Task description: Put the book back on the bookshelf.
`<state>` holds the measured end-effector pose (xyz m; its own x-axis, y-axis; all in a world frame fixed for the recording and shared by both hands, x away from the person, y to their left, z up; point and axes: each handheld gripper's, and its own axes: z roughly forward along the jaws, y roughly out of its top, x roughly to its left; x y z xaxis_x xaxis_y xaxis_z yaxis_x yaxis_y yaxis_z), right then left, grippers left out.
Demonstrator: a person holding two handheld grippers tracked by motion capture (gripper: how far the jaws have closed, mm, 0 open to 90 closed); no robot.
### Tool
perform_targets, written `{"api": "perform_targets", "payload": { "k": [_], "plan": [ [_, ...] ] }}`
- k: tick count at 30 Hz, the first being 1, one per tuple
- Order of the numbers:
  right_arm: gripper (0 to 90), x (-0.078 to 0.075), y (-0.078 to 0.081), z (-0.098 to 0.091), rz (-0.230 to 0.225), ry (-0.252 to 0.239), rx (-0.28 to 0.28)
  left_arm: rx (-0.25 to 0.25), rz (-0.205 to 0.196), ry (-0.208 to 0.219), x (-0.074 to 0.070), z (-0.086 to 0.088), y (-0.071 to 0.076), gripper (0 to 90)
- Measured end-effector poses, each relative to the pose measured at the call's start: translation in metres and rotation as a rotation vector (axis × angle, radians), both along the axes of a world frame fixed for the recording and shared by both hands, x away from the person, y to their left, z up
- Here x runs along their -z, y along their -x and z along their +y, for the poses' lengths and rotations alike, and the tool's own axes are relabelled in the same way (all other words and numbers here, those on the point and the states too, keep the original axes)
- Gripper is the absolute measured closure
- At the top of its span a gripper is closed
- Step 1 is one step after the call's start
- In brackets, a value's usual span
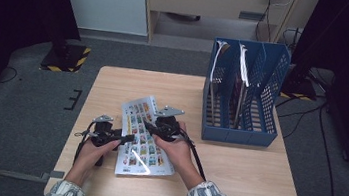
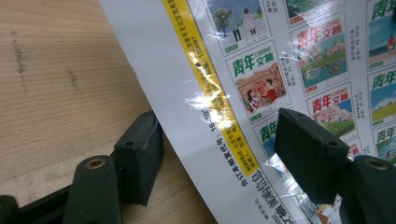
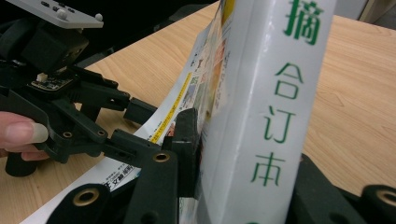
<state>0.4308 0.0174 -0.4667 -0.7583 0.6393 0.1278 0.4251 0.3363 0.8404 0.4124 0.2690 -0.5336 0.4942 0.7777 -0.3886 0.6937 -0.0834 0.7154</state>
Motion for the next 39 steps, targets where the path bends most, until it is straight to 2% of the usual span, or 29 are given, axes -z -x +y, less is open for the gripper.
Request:
{"api": "perform_targets", "payload": {
  "k": [4,8,11,13,14,17,26,33,39],
  "plan": [
    [70.8,-0.001,0.000,0.000,-0.006,-0.001,0.001,0.006,0.009,0.012,0.000,0.001,-0.001,33.3],
    [70.9,0.000,0.000,0.000,-0.009,-0.005,-0.002,0.003,0.021,0.003,-0.004,0.004,-0.003,38.0],
    [70.9,-0.001,0.000,-0.002,-0.018,-0.015,-0.006,-0.028,0.014,0.016,-0.009,0.009,-0.001,53.3],
    [70.9,-0.002,-0.001,-0.004,-0.021,-0.025,-0.002,-0.029,0.003,0.002,-0.011,0.009,-0.001,61.5],
    [70.9,-0.002,-0.001,-0.005,-0.020,-0.028,-0.006,-0.036,-0.004,-0.010,-0.013,0.009,0.000,61.5],
    [70.8,-0.003,-0.001,-0.008,-0.024,-0.033,-0.010,-0.048,-0.018,-0.031,-0.016,0.007,0.002,74.2],
    [69.7,-0.002,-0.003,-0.014,-0.018,-0.057,-0.002,-0.064,-0.051,-0.058,-0.021,0.003,0.004,79.3],
    [69.5,-0.008,-0.005,-0.015,-0.033,-0.058,-0.013,-0.087,-0.108,-0.075,-0.031,0.004,0.006,79.9],
    [69.8,-0.012,-0.007,-0.014,-0.034,-0.067,-0.012,-0.098,-0.133,-0.080,-0.036,0.005,0.007,80.2]
  ]
}}
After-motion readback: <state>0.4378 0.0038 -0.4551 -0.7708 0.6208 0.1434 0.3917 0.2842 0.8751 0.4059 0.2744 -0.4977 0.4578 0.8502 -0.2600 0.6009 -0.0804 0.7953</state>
